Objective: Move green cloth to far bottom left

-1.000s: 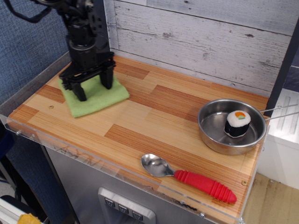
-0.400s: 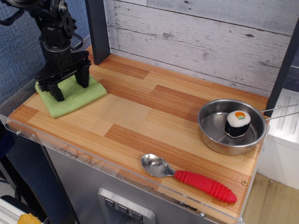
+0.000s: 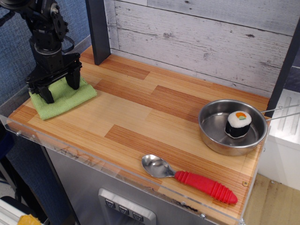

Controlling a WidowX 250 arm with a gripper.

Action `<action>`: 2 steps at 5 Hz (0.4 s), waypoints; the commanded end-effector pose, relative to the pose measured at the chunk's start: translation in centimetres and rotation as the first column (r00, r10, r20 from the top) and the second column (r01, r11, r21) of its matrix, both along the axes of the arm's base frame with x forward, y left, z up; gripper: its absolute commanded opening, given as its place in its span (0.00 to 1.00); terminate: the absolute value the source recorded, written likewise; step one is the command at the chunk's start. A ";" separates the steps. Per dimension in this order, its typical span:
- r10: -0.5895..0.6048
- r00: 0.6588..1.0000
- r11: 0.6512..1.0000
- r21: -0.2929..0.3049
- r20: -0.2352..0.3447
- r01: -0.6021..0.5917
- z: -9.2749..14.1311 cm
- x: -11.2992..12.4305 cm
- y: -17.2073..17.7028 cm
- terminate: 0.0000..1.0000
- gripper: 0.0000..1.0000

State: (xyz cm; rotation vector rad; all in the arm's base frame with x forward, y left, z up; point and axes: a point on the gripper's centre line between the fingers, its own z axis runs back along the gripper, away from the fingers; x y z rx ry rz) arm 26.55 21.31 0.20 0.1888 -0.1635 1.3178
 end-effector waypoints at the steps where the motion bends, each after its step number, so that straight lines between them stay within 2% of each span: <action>1: 0.054 0.995 0.994 -0.090 -0.089 -0.063 -0.9 -4.1 -0.1 0.00 1.00; 2: 0.036 0.996 0.995 -0.091 -0.080 -0.043 -0.4 -3.7 -0.5 0.00 1.00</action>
